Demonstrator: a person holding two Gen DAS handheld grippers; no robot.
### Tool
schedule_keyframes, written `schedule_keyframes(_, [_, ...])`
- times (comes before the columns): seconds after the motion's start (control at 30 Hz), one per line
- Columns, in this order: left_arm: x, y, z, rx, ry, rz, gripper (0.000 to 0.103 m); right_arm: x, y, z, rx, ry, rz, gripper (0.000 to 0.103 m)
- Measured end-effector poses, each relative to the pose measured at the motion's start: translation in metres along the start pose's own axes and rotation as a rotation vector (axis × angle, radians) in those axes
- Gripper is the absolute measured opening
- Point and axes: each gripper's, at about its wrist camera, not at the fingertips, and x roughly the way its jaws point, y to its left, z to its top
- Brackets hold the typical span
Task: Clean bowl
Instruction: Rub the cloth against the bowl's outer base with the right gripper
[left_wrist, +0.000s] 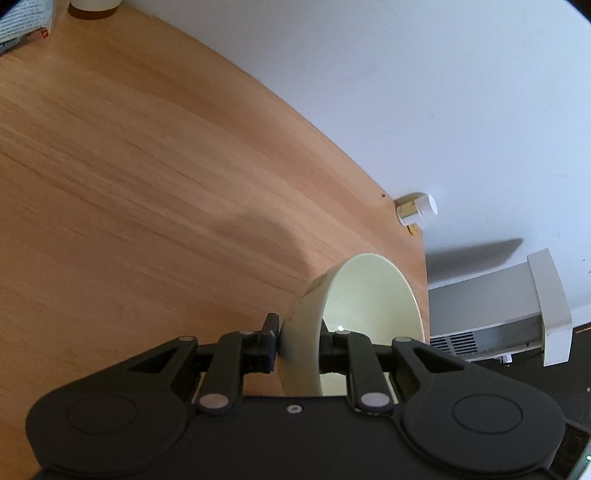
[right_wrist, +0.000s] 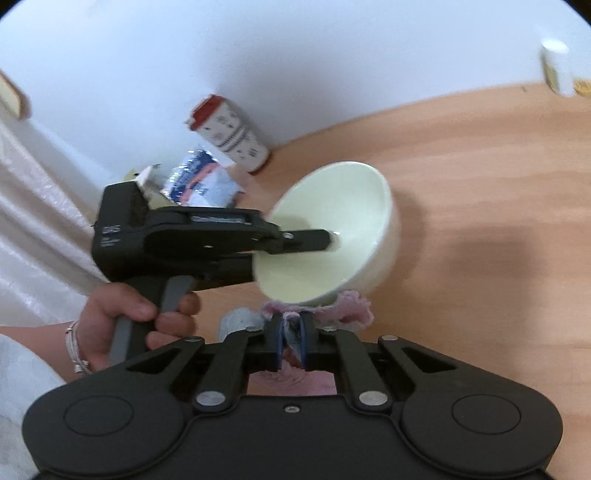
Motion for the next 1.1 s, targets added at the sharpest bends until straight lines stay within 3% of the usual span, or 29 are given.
schedule_keyframes(0.2, [0.000,0.004,0.000,-0.013,0.004,0.019,0.017,0.014,-0.010,-0.005,-0.023,0.049,-0.080,0.008])
schedule_keyframes(0.43, [-0.001,0.012,-0.001,-0.033,0.000,0.047,0.017,0.028,-0.016,-0.005,-0.033,0.066,-0.116,0.007])
schedule_keyframes(0.8, [-0.008,0.027,0.004,-0.059,-0.017,0.076,0.018,0.012,-0.022,0.007,-0.054,0.058,-0.223,0.007])
schedule_keyframes(0.93, [-0.009,0.029,0.005,-0.049,-0.017,0.090,0.018,0.005,-0.018,0.010,-0.115,0.058,-0.244,0.013])
schedule_keyframes(1.1, [-0.011,0.029,0.007,-0.032,-0.008,0.111,0.019,-0.005,-0.003,0.016,-0.261,0.067,-0.268,0.038])
